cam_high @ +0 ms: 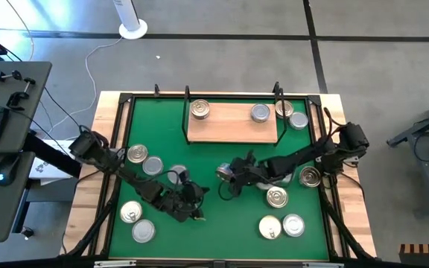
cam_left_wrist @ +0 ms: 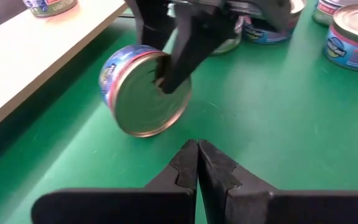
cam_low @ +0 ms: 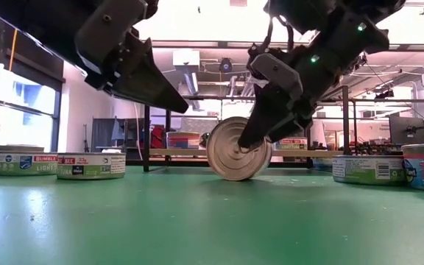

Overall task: Stack canned seafood by type on shelf
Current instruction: Put the blue/pink tuna can on the shelf

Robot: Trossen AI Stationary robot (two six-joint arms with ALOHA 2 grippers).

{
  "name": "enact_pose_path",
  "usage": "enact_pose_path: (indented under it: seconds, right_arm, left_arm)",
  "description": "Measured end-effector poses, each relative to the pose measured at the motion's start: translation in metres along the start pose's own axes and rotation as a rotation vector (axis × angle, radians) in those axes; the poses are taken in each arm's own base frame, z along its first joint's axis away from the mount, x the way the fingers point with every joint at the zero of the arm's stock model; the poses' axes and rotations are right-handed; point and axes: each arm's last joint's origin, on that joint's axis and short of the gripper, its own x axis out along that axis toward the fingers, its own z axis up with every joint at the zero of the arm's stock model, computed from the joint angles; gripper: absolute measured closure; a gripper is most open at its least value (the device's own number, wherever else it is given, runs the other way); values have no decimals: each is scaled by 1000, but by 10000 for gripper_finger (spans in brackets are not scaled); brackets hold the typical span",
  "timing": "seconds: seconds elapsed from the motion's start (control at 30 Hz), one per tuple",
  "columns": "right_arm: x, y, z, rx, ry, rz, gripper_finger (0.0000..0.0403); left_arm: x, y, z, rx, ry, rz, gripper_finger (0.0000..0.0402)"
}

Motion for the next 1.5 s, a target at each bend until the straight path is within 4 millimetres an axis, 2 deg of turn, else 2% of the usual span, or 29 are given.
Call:
enact_pose_path:
  seconds: [0.1, 0.33, 0.5, 0.67, 0.9, 1.13, 1.37, 1.5]
  right_arm:
    - [1, 0, 3, 16, 15, 59, 216]
    - [5, 16, 13, 46, 32, 438, 216]
    - [24, 10, 7, 108, 73, 436, 213]
    - [40, 6, -5, 104, 120, 399, 177]
    - [41, 0, -2, 75, 139, 423, 136]
    - [28, -11, 8, 97, 160, 360, 127]
    - [-1, -18, 17, 88, 168, 264, 126]
    - [-18, -16, 20, 72, 126, 208, 126]
  left_arm:
    - [-5, -5, -2, 10, -3, -18, 401]
    - [-26, -16, -1, 0, -33, -88, 401]
    - [-42, -19, 6, -17, -76, -102, 401]
    - [-43, -19, 6, -9, -76, -96, 401]
    - [-42, -18, 6, -6, -78, -93, 401]
    - [-42, -18, 7, -10, -79, -94, 401]
    - [-42, -19, 7, -21, -81, -96, 401]
    - [-42, -19, 7, -21, -81, -96, 401]
